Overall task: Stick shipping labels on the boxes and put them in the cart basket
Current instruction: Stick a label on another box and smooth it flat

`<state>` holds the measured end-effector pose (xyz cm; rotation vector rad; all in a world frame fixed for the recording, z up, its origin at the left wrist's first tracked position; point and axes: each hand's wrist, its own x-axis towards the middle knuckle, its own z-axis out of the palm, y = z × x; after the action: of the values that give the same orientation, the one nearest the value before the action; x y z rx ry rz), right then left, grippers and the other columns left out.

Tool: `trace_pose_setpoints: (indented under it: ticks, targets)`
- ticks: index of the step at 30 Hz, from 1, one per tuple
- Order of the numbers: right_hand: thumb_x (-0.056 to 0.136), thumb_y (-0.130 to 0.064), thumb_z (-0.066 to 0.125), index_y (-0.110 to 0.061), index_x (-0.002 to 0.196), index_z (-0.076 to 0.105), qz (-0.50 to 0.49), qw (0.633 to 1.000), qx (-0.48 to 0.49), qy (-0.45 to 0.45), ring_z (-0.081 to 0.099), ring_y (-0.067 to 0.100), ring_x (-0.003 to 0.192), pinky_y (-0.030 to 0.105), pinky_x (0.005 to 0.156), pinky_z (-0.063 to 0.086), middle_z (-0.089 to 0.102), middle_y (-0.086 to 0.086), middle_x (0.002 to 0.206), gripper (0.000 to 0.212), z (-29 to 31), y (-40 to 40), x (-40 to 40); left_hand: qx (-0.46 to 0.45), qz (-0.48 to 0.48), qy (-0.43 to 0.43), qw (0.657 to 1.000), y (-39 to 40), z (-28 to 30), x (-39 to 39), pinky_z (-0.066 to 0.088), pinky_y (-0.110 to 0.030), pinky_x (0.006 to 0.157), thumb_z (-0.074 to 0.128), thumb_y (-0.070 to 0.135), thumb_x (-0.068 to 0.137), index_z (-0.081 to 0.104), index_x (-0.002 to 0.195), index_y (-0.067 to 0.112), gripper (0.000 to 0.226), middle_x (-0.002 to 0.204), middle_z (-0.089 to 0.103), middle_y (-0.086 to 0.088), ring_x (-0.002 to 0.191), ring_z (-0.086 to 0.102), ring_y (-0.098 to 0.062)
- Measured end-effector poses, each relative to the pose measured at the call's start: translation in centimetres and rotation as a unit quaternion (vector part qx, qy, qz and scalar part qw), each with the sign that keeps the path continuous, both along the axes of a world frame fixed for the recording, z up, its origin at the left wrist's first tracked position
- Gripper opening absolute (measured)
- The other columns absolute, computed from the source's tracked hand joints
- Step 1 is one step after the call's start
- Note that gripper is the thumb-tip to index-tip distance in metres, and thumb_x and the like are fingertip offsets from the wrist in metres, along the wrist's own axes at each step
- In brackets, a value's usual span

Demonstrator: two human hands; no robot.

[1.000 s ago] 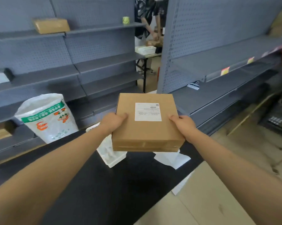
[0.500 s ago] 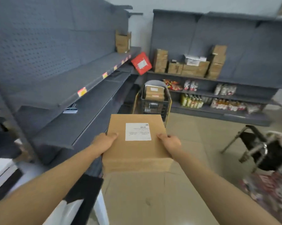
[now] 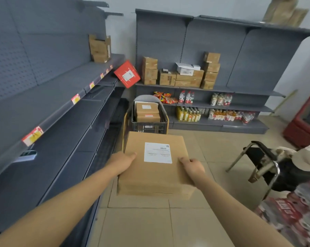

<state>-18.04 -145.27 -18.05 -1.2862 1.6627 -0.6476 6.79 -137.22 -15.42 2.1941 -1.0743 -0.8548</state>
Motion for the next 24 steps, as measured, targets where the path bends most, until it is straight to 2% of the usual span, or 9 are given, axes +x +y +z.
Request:
trace_pose_setpoints:
  ticks: [1,6,11,15,19,21,24]
  targets:
    - [0.087,-0.049,0.056,-0.01,0.118,0.057,-0.001,1.0,-0.001,0.004,0.058,0.027,0.093,0.036,0.081,0.049,0.06,0.007,0.106,0.05,-0.1,-1.3,0.3,-0.001,-0.003,0.005,1.0,-1.4,-0.2,0.4,0.052,-0.033,0.082,0.049,0.056,0.09,0.056,0.118,0.013,0.052,0.099,0.059,0.0,0.088,0.06,-0.02]
    - [0.086,-0.049,0.057,-0.01,0.117,0.059,0.0,1.0,0.003,0.01,0.059,0.026,0.091,0.032,0.075,0.046,0.062,0.007,0.107,0.05,-1.0,-9.7,1.4,0.009,0.007,0.037,0.999,-9.6,-1.7,1.5,0.05,-0.04,0.093,0.05,0.054,0.091,0.053,0.126,0.009,0.058,0.119,0.06,-0.009,0.103,0.061,-0.027]
    - [0.086,-0.051,0.056,-0.012,0.118,0.058,0.022,1.0,0.007,0.006,0.059,0.024,0.089,0.033,0.073,0.047,0.062,0.005,0.104,0.051,-2.2,-20.4,2.6,0.007,0.013,0.038,0.999,-19.0,-2.9,2.5,0.051,-0.034,0.086,0.05,0.055,0.09,0.051,0.127,0.008,0.06,0.119,0.059,-0.008,0.099,0.06,-0.024]
    - [0.085,-0.053,0.055,-0.012,0.117,0.059,0.046,0.999,0.016,0.01,0.059,0.025,0.092,0.035,0.079,0.049,0.063,0.005,0.106,0.052,-2.3,-28.1,3.7,0.016,0.024,0.038,0.999,-26.2,-2.7,3.8,0.051,-0.036,0.089,0.051,0.058,0.088,0.051,0.128,0.011,0.062,0.122,0.059,-0.008,0.102,0.06,-0.024]
    - [0.087,-0.053,0.054,-0.014,0.121,0.057,0.075,0.997,0.023,0.022,0.06,0.026,0.096,0.037,0.084,0.05,0.063,0.006,0.111,0.053,-2.0,-35.2,5.7,0.011,0.041,0.041,0.998,-32.0,-2.7,5.4,0.049,-0.031,0.076,0.051,0.059,0.088,0.051,0.13,0.011,0.064,0.115,0.06,-0.004,0.095,0.059,-0.021]
    - [0.087,-0.053,0.053,-0.013,0.122,0.056,0.088,0.995,0.032,0.023,0.06,0.027,0.096,0.037,0.084,0.05,0.063,0.007,0.111,0.053,-2.5,-38.0,6.9,0.02,0.043,0.042,0.998,-34.6,-3.2,6.6,0.049,-0.031,0.078,0.05,0.06,0.088,0.051,0.129,0.012,0.063,0.115,0.06,-0.003,0.097,0.059,-0.021]
    - [0.089,-0.052,0.051,-0.012,0.125,0.054,0.106,0.993,0.047,0.031,0.06,0.027,0.096,0.033,0.077,0.047,0.062,0.007,0.111,0.054,-3.7,-42.8,8.7,0.029,0.042,0.044,0.998,-39.0,-4.5,8.4,0.051,-0.033,0.084,0.05,0.061,0.087,0.052,0.127,0.013,0.062,0.117,0.06,-0.003,0.1,0.06,-0.021]
